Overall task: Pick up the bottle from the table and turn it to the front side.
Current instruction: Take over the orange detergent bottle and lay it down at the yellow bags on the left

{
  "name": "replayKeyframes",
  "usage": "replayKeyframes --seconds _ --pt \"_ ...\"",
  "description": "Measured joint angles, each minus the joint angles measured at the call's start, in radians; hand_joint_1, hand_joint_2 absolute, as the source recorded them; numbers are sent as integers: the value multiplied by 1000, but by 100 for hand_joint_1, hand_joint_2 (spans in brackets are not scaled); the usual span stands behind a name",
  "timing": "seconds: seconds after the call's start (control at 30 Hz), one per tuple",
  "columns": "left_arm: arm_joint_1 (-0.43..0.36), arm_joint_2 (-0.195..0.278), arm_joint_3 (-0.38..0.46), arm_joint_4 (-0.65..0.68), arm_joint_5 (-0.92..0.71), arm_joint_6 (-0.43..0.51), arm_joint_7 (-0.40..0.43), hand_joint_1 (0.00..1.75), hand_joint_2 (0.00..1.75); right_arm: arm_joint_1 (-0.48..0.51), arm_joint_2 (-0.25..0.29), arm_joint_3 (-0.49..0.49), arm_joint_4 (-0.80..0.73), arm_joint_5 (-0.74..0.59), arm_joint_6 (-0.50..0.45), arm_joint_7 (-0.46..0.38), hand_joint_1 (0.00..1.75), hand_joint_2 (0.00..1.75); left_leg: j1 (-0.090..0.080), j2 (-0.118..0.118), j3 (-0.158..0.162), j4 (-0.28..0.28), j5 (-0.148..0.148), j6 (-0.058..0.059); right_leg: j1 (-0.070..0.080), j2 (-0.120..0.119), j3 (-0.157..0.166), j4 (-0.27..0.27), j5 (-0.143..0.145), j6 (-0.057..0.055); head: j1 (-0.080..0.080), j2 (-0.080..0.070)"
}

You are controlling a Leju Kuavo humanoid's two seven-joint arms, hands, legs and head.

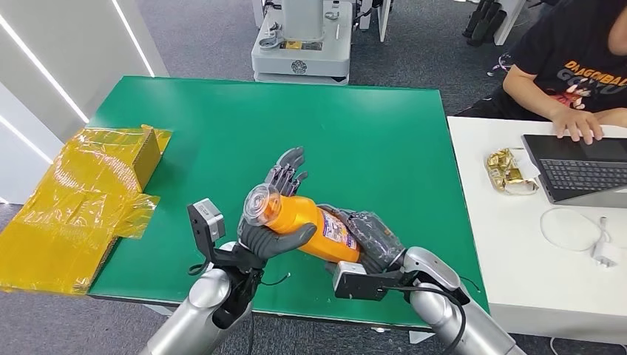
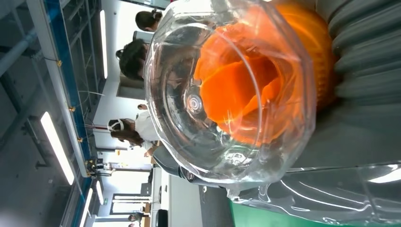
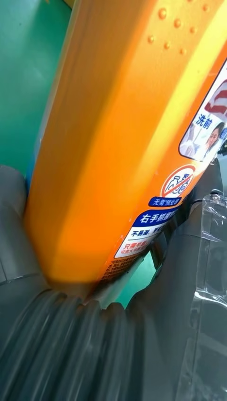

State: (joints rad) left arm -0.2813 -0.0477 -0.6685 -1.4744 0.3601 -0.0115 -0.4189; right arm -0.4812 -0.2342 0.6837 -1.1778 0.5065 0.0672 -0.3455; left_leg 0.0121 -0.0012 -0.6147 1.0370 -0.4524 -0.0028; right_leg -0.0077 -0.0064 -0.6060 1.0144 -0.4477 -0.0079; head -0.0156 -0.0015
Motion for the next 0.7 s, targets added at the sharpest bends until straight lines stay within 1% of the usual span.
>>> replayKeyframes --seconds 0.03,0.13,0.17,0.23,0.37,0.47,0.7 --pt "1 0 0 0 -1 1 0 5 175 0 0 0 1 0 1 0 175 175 0 0 0 0 0 0 0 0 0 0 0 0 0 0" --pt "2 0 1 0 -3 1 0 136 175 0 0 0 2 2 2 0 175 175 0 0 0 0 0 0 0 0 0 0 0 0 0 0" --pt "2 0 2 0 -5 1 0 175 175 0 0 0 2 2 2 0 175 175 0 0 0 0 0 0 0 0 0 0 0 0 0 0" --pt "4 -1 4 0 -7 7 1 175 175 2 0 0 4 0 -8 -1 175 175 0 0 0 0 0 0 0 0 0 0 0 0 0 0" --pt "11 -11 13 0 14 54 28 175 175 21 0 -13 5 -20 -66 -12 175 175 0 0 0 0 0 0 0 0 0 0 0 0 0 0" --pt "15 -15 19 2 30 72 35 175 175 35 1 -26 5 -31 -97 -23 175 175 0 0 0 0 0 0 0 0 0 0 0 0 0 0" --pt "16 -23 21 4 37 76 35 175 175 51 7 -36 4 -37 -112 -31 175 175 0 0 0 0 0 0 0 0 0 0 0 0 0 0"
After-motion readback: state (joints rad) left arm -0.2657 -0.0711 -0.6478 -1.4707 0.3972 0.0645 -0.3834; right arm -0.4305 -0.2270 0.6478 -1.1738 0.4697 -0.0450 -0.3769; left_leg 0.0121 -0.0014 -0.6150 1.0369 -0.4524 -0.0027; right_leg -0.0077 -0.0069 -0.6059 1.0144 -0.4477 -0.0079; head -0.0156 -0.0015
